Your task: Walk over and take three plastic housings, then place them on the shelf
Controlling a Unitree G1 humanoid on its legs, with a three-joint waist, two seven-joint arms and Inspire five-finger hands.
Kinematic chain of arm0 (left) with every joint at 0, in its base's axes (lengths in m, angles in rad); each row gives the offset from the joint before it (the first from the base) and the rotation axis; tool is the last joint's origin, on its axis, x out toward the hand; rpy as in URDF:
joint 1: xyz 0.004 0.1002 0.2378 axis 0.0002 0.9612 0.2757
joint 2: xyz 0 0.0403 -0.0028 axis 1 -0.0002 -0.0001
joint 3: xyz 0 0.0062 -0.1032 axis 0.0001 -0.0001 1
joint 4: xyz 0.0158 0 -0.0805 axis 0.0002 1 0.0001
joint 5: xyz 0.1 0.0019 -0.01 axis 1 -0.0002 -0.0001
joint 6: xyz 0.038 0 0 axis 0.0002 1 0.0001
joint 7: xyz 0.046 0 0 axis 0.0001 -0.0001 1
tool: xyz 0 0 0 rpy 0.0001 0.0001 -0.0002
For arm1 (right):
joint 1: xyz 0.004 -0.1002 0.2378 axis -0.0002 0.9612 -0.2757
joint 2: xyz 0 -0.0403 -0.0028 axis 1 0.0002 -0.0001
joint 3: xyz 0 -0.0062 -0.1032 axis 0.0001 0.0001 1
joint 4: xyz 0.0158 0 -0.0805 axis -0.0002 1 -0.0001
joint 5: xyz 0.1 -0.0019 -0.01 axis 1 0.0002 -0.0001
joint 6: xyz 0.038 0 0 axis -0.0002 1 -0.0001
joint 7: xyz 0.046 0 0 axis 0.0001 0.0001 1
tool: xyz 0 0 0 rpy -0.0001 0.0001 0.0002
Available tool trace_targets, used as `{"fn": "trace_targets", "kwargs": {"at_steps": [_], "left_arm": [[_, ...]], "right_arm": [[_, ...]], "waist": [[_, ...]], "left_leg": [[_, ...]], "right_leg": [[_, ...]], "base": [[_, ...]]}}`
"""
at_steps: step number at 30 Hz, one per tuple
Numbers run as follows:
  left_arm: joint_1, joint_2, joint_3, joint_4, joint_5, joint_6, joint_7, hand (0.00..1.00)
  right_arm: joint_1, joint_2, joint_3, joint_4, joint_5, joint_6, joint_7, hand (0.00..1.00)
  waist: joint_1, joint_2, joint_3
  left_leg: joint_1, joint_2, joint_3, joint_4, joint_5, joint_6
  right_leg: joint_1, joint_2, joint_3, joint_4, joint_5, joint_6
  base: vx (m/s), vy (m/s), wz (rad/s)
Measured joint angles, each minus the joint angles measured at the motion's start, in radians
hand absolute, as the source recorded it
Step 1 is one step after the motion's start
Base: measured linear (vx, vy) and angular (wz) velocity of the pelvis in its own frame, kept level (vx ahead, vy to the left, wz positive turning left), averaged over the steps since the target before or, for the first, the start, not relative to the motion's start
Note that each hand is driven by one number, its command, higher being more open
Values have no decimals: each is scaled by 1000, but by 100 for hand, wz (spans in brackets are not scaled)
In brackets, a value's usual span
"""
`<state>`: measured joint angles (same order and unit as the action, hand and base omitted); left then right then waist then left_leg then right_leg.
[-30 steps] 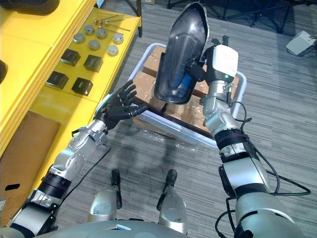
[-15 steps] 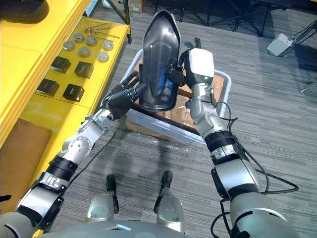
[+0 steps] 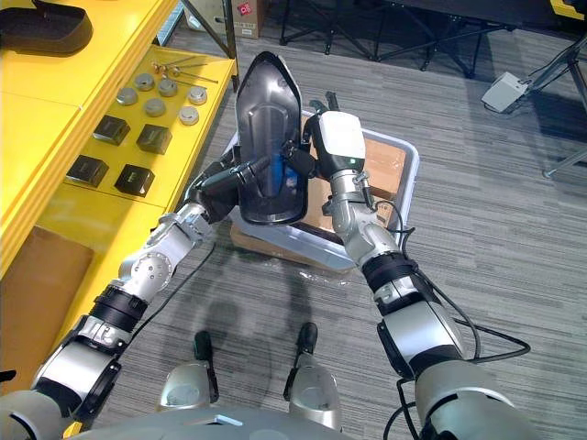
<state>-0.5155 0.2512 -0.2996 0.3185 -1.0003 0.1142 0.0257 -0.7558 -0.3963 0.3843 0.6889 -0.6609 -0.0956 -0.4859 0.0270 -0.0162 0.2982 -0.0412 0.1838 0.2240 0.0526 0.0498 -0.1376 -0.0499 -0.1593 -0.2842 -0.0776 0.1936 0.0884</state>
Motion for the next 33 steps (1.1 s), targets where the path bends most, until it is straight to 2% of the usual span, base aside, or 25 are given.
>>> {"fn": "trace_targets", "kwargs": {"at_steps": [8,12,19,21,22,29,31,33], "left_arm": [[-7,-1,-3,45,31,-1,18,0],[-7,-1,-3,92,43,-2,42,0],[-6,-1,-18,96,67,-12,42,0],[-5,-1,-30,104,67,-39,42,0],[-3,-1,-38,105,67,-54,42,0],[67,-44,-17,76,64,-133,40,0],[124,-51,21,-10,80,-138,64,0],[176,-68,66,-78,173,-158,90,0]], "right_arm": [[42,15,27,-78,1,-13,0,0],[81,30,39,-143,2,-20,-1,0],[103,38,31,-145,42,-19,-2,0],[105,39,30,-147,45,-19,-4,0],[106,39,30,-149,47,-19,-6,100],[165,59,17,-227,128,-23,-37,100],[214,68,6,-303,210,-51,-43,100],[272,90,-1,-368,255,-76,-33,100]], "waist": [[2,-6,-12],[1,-11,-41],[-1,-19,-67],[-1,-22,-70],[-1,-22,-72],[-2,-26,-95],[0,-31,-99],[-1,-32,-110]], "left_leg": [[21,0,3,1,-2,-2],[34,2,15,-5,-3,-3],[55,0,20,-28,2,-5],[63,0,22,-43,8,-7],[67,1,22,-50,11,-8],[88,0,29,-73,16,-9],[89,0,31,-73,16,-9],[89,0,32,-73,16,-9]], "right_leg": [[17,1,7,-2,1,-2],[19,2,16,-3,1,-1],[26,3,17,-8,0,-1],[26,4,16,-8,-3,-3],[26,6,16,-8,-4,-4],[34,7,13,-8,-4,-4],[34,7,12,-8,-4,-4],[33,8,8,-8,-5,-3]], "base": [[-2,2,-1],[-2,1,-8],[-2,2,-2],[0,0,0],[0,0,0],[0,0,0],[0,0,0],[0,0,0]]}}
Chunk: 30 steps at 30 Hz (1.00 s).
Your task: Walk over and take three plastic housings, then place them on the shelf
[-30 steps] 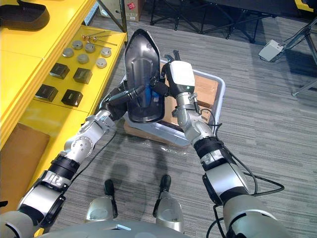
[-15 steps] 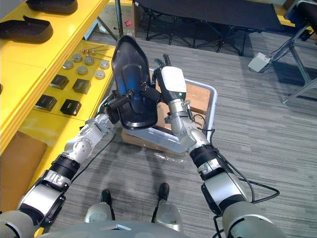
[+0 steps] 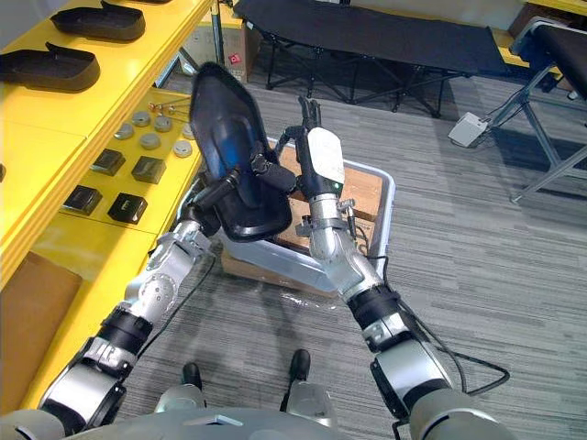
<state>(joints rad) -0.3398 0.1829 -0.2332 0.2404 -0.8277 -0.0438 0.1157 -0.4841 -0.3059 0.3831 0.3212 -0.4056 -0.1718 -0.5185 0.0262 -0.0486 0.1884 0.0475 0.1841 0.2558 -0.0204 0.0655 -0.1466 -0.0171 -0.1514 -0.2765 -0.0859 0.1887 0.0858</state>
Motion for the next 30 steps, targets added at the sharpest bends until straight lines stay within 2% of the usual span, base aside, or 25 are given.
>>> {"fn": "trace_targets", "kwargs": {"at_steps": [5,8,9,11,13,15,17,19,22,24,27,30], "left_arm": [[204,-40,89,-262,316,-60,121,0],[301,-44,138,-331,498,-80,206,0],[346,-50,161,-356,604,-83,240,0],[442,-50,186,-418,804,-82,298,0],[547,-54,208,-506,948,-82,328,0],[595,-64,217,-555,992,-86,341,0],[633,-78,230,-584,992,-109,342,0],[680,-114,242,-604,941,-163,339,0],[710,-139,248,-604,838,-205,328,0],[717,-151,250,-603,751,-219,320,0],[725,-153,265,-603,741,-236,321,0],[724,-154,293,-603,743,-240,343,0]], "right_arm": [[259,53,-43,-212,167,-15,25,100],[389,63,-101,-289,232,-12,33,100],[431,67,-128,-309,246,-11,34,100],[519,68,-182,-369,333,-14,66,100],[620,84,-235,-428,522,-23,174,100],[690,109,-264,-442,665,-34,263,100],[758,145,-278,-443,745,-40,320,100],[839,187,-291,-442,818,-40,361,100],[871,211,-311,-441,858,-31,362,100],[871,227,-354,-422,918,-1,393,100],[869,221,-371,-365,928,34,460,100],[848,218,-341,-324,920,58,475,100]], "waist": [[7,5,-42],[6,16,-56],[2,21,-60],[0,29,-71],[-2,35,-85],[-2,40,-97],[-3,45,-107],[-4,49,-117],[-6,49,-120],[-8,46,-122],[-6,45,-123],[-4,45,-123]], "left_leg": [[3,-1,1,-1,-6,-4],[6,0,-1,-2,-10,-7],[8,1,-1,-4,-17,-15],[8,2,-1,-6,-19,-16],[8,3,-1,-5,-25,-19],[8,3,0,-5,-28,-19],[8,3,3,-5,-30,-17],[10,3,10,0,-37,-11],[14,3,20,2,-43,-11],[14,3,25,7,-49,-11],[14,3,27,16,-57,-9],[12,3,24,16,-59,-8]], "right_leg": [[2,-2,-27,0,-14,1],[3,-2,-37,0,-28,1],[4,-1,-41,0,-34,-2],[3,-1,-44,0,-39,-6],[3,0,-46,0,-43,-6],[2,0,-46,0,-46,-5],[2,0,-46,0,-47,-3],[1,0,-42,0,-47,2],[0,0,-34,0,-48,3],[-1,0,-30,0,-49,4],[1,-1,-28,0,-50,3],[3,-2,-33,0,-51,1]], "base": [[0,0,0],[0,0,0],[0,0,0],[15,7,0],[46,13,1],[49,14,0],[51,15,-2],[56,18,-7],[39,16,-9],[19,11,-7],[8,4,-1],[7,4,2]]}}
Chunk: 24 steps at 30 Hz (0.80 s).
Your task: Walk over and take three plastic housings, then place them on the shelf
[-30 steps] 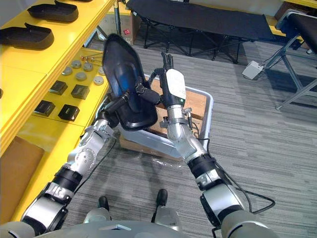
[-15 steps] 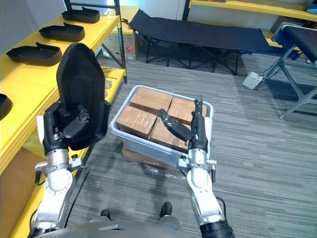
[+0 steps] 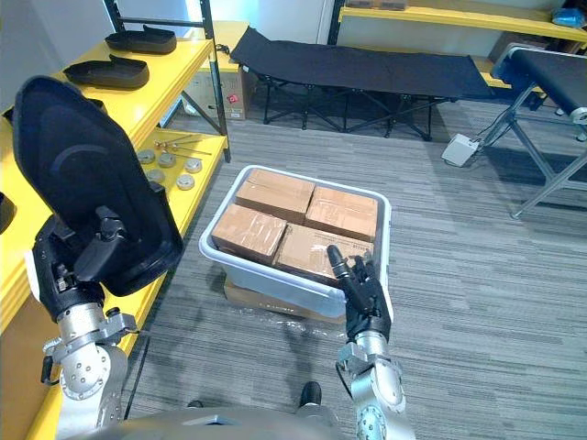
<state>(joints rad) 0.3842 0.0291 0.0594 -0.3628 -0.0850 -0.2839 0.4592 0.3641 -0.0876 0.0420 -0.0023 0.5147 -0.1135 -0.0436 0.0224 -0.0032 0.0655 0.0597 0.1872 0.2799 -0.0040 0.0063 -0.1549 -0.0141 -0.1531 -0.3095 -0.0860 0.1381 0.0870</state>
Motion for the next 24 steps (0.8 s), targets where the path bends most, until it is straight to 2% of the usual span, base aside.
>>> {"fn": "trace_targets", "kwargs": {"at_steps": [4,8,10,11,13,14,15,18,21,24], "left_arm": [[0,-6,40,-2,0,0,31,0],[17,-45,119,-55,1,1,45,0],[39,-67,209,-111,0,0,59,0],[47,-71,233,-121,0,-4,61,0],[69,-82,322,-132,-3,-32,64,0],[77,-87,343,-136,-9,-41,63,0],[94,-99,378,-148,-33,-55,63,0],[126,-123,430,-149,-73,-87,53,0],[151,-131,448,-149,-111,-90,15,0],[170,-134,446,-149,-109,-106,-24,0]], "right_arm": [[-52,-30,76,4,-88,9,7,100],[-114,-36,109,8,-120,10,26,100],[-165,-37,119,35,-156,10,33,100],[-182,-41,126,48,-161,10,34,100],[-249,-52,153,107,-237,10,34,100],[-269,-56,167,122,-239,10,33,100],[-300,-63,193,138,-243,10,32,100],[-372,-60,251,147,-277,10,21,100],[-436,-50,294,150,-276,10,12,100],[-450,-33,305,152,-276,13,10,100]], "waist": [[11,0,0],[69,-1,-1],[112,-4,-2],[121,-5,-3],[170,-10,-6],[180,-14,-9],[205,-20,-13],[254,-28,-16],[282,-30,-17],[277,-29,-16]], "left_leg": [[-15,-1,-37,6,0,1],[-53,-3,-133,28,0,4],[-78,-18,-210,35,6,10],[-85,-24,-230,35,9,13],[-97,-46,-296,29,17,22],[-104,-52,-313,29,18,20],[-111,-60,-344,20,24,16],[-120,-74,-401,10,39,15],[-120,-77,-425,6,47,11],[-117,-77,-423,3,49,14]], "right_leg": [[18,-3,-40,0,-1,0],[58,-8,-155,6,-3,2],[91,-16,-231,6,-11,12],[100,-21,-248,6,-16,17],[131,-33,-309,6,-28,27],[137,-35,-324,6,-34,32],[142,-38,-352,6,-40,34],[170,-39,-406,6,-54,41],[183,-37,-429,6,-61,42],[185,-37,-428,6,-67,33]], "base": [[30,12,25],[17,0,66],[2,15,98],[-5,26,97],[-19,23,88],[-44,9,80],[-40,0,62],[-22,-11,66],[-19,-1,28],[-8,1,2]]}}
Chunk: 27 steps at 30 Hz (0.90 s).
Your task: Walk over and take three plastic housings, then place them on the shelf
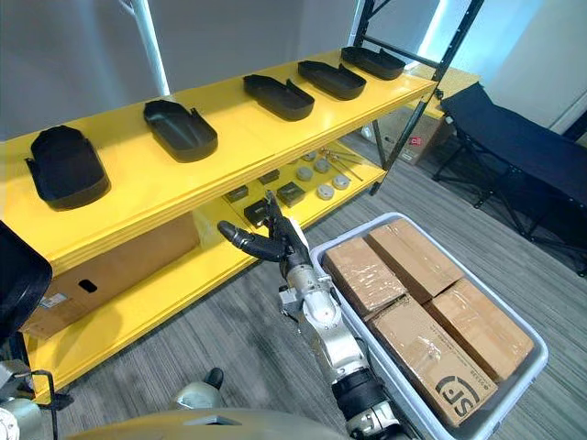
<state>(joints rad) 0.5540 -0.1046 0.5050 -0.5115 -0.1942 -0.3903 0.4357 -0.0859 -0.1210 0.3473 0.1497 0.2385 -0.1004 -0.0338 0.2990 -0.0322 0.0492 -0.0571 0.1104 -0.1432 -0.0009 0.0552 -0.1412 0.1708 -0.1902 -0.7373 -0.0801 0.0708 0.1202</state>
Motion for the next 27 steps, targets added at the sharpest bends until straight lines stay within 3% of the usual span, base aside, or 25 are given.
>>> {"fn": "trace_targets", "kwargs": {"at_steps": [3,5,6,11,14,15,17,21,26,27], "left_arm": [[-5,1,-17,-1,0,-14,-29,0],[-18,3,-66,-1,1,-19,-71,0],[-31,3,-94,-1,1,-19,-102,0],[-54,12,-138,-1,-44,-20,-180,0],[-61,51,-183,-1,-114,-26,-275,0],[-70,70,-213,-1,-157,-26,-346,0],[-83,92,-253,-1,-197,-26,-438,0],[-110,148,-294,-1,-205,-26,-548,0],[-104,148,-297,1,-243,-27,-582,0],[-95,148,-303,1,-242,-27,-588,0]], "right_arm": [[9,-4,3,0,-8,20,5,100],[34,-27,-17,-1,-7,28,3,100],[52,-39,-32,-1,-7,28,1,100],[72,-56,-82,3,-28,27,12,100],[93,-44,-109,3,-28,19,18,100],[116,-38,-124,3,-27,1,17,100],[135,-42,-135,2,-27,-17,20,100],[121,-71,-149,2,-30,-45,69,100],[69,-102,-148,-2,-27,-106,104,100],[68,-105,-147,-15,-27,-116,112,100]], "waist": [[-14,-3,1],[-46,-4,3],[-59,2,7],[-62,42,47],[-97,56,60],[-113,54,60],[-118,54,60],[-124,65,69],[-121,92,88],[-119,98,94]], "left_leg": [[-11,-1,5,-2,11,14],[-48,-7,5,1,29,33],[-64,-10,4,-1,45,37],[-55,-29,-6,-5,57,42],[-56,-45,-44,-7,62,54],[-56,-54,-64,-10,67,58],[-54,-66,-89,-25,86,58],[-56,-69,-83,-42,132,54],[-54,-62,-74,-39,130,63],[-58,-52,-34,-37,128,69]], "right_leg": [[9,0,-17,0,-4,2],[15,-3,-68,1,-11,11],[17,-9,-98,15,-17,18],[16,-50,-107,91,-47,21],[-13,-51,30,187,-143,23],[-23,-50,83,230,-186,17],[-33,-55,110,274,-222,14],[-35,-53,127,303,-237,9],[-32,-45,143,309,-261,5],[-35,-46,142,313,-265,10]], "base": [[-15,-3,16],[-42,3,75],[-21,34,70],[-31,77,21],[-54,1,53],[-23,-61,62],[-3,-81,59],[-15,-40,39],[-97,-27,5],[-146,-5,9]]}}
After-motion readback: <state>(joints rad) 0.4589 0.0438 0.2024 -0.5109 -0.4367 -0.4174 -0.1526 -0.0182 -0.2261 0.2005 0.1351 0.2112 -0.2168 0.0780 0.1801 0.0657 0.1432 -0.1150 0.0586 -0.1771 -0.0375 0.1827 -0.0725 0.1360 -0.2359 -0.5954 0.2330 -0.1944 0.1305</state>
